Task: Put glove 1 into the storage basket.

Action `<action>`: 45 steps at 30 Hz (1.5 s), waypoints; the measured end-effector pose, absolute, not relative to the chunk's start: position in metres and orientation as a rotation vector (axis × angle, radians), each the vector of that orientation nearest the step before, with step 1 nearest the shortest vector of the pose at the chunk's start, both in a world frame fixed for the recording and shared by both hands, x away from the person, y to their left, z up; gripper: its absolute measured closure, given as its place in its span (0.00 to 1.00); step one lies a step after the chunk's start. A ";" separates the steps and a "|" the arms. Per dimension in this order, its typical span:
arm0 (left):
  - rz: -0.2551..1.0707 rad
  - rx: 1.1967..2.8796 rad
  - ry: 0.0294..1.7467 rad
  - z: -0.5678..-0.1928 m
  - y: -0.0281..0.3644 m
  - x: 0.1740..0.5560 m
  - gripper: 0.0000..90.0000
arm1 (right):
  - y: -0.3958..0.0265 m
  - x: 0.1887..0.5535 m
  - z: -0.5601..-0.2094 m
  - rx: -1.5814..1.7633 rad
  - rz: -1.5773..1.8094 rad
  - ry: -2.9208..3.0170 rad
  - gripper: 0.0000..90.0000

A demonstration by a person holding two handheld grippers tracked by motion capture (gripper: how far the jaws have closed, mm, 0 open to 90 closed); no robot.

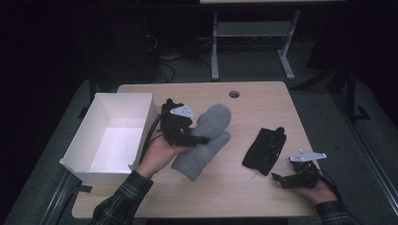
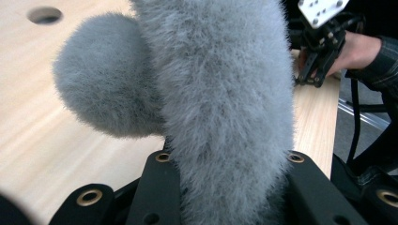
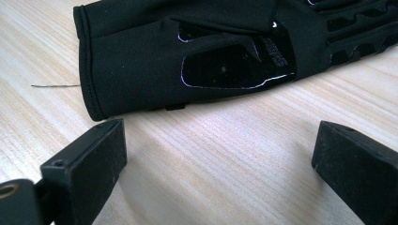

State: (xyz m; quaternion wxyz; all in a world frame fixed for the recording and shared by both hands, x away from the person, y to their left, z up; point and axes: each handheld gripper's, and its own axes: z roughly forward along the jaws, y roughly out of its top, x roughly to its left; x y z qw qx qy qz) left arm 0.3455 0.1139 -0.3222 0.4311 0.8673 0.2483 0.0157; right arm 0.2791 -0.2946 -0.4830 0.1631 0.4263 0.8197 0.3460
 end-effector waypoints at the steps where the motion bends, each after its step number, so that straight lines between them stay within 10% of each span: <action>1: 0.042 2.152 0.622 -0.316 0.117 0.347 0.79 | -0.294 0.279 -0.483 1.220 0.989 2.336 0.03; 25: 0.285 1.977 0.814 -0.221 0.251 0.355 0.79 | -0.294 0.279 -0.483 1.227 0.987 2.338 0.03; 45: 0.357 1.906 1.089 -0.260 0.335 0.357 0.78 | -0.295 0.279 -0.483 1.222 0.985 2.338 0.03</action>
